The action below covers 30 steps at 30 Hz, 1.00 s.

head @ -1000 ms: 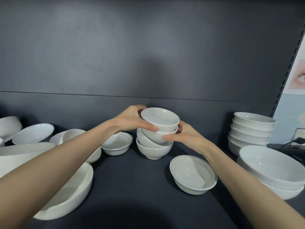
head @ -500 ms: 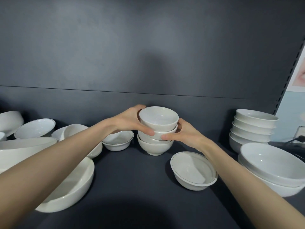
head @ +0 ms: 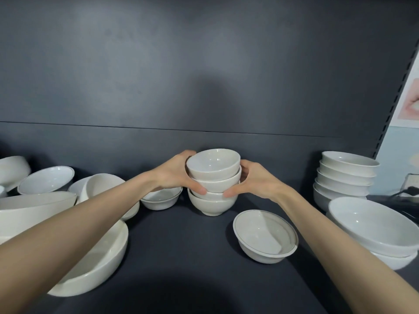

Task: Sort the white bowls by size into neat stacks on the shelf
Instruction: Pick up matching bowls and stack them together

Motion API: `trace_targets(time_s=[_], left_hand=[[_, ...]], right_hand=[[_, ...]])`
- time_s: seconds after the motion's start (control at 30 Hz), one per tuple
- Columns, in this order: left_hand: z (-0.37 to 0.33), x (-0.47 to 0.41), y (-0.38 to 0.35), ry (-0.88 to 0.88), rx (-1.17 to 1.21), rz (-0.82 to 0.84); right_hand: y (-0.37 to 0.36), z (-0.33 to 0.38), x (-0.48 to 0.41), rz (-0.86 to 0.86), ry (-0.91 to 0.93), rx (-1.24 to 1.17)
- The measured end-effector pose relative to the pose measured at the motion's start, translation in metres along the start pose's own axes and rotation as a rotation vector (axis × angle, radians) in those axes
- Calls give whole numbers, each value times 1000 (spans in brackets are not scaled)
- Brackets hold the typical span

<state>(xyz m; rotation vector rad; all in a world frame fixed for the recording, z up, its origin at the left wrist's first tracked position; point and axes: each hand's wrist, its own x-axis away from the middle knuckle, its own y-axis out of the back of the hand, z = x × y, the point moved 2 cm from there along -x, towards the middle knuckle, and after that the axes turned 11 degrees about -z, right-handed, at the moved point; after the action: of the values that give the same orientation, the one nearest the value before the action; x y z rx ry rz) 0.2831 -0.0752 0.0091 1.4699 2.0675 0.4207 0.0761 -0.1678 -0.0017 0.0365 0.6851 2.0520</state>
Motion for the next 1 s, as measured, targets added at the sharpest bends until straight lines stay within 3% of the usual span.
trace_targets(time_s=[0.53, 1.0], left_hand=[[-12, 0, 2, -1, -22, -2], [-27, -2, 12, -32, -158, 32]], right_hand=[[-6, -11, 7, 20, -15, -147], [-4, -6, -1, 9, -18, -69]])
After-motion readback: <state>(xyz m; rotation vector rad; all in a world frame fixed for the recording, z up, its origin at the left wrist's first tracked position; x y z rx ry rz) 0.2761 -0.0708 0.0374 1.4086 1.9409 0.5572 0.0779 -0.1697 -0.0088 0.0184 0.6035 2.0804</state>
